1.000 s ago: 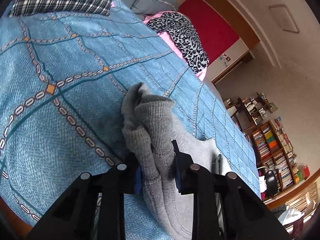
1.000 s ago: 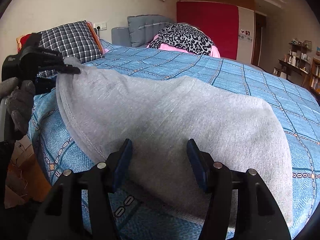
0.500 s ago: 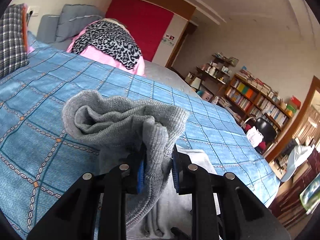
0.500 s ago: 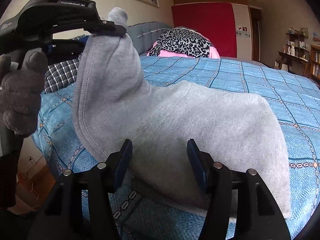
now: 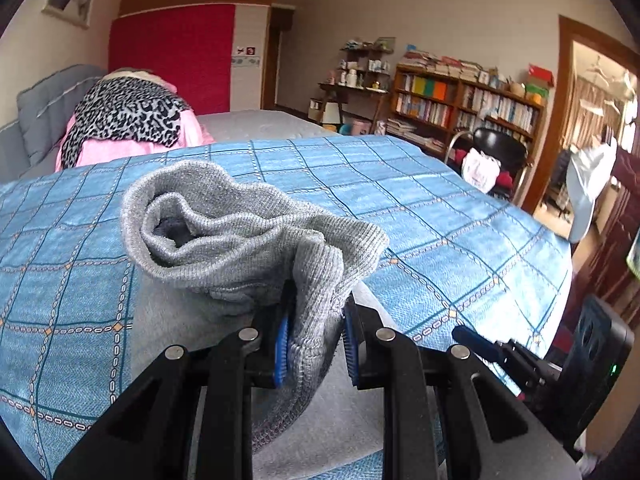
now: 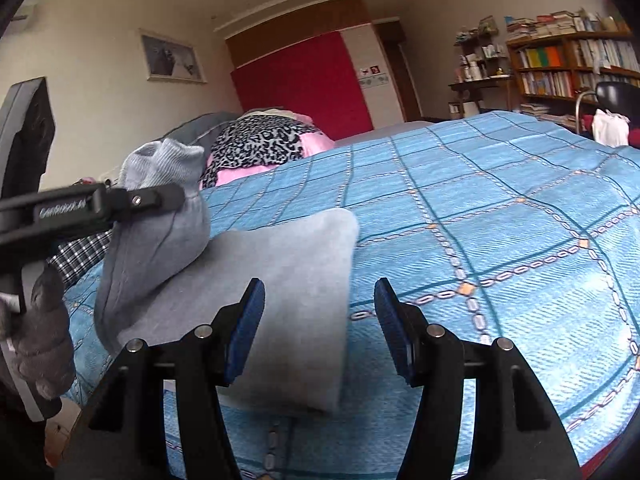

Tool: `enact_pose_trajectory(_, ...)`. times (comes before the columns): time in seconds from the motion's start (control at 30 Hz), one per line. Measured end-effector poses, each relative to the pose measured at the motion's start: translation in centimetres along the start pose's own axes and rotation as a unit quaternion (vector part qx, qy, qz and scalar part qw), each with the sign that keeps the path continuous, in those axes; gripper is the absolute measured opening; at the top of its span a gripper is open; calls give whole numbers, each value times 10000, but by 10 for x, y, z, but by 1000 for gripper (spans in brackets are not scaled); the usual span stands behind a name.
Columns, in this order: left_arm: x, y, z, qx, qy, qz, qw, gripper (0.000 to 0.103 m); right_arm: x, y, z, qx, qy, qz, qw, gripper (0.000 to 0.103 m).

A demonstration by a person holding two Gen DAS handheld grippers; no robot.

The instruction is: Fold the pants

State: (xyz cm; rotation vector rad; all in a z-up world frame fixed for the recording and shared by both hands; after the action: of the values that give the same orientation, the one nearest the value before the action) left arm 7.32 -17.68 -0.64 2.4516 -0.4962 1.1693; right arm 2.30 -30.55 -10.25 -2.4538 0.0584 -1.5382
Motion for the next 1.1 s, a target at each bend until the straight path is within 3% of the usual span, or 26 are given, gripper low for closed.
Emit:
enact_pose_trajectory(0.13, -38, 35, 34, 116, -477, 999, 9938, 23, -8, 31, -1, 5, -155, 538, 9984, 59)
enact_pose_trajectory(0.23, -64, 42, 54, 164, -771, 1264, 9888, 26, -12, 41, -3, -98, -165, 590, 9981, 59)
enact_pose_trajectory(0.4, -73, 42, 56, 54, -773, 1206, 9897, 37, -13, 49, -3, -143, -171, 663, 9975, 59)
enact_pose_trajectory(0.5, -77, 47, 42, -274, -713, 1178, 9901, 49, -12, 51, 1, -155, -171, 658, 9976, 59)
enact_pose_trajectory(0.67, -85, 50, 25, -634, -646, 1119, 9896, 52, -2, 48, 5, -77, -147, 558, 9983, 59)
enact_pose_trajectory(0.93, -80, 4, 0, -656, -482, 414, 9958, 52, 10, 14, 18, 1099, -323, 924, 9891, 59)
enact_pose_trajectory(1.1, -77, -31, -12, -504, -358, 69, 9981, 56, 1, -13, 32, 1610, -758, 1077, 9781, 59)
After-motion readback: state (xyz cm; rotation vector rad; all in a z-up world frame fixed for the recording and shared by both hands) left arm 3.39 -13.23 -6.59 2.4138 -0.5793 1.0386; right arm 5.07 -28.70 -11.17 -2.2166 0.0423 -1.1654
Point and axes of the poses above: each gripper's, at about its wrist camera, not at the fingertips, and z roughly the way its jaws point, y to its right, x to its top, the point moved 9 cm from there along z, roughly the way its jaws point, and after that the axes turned 8 degrees about -z, right-handed, at the moved point
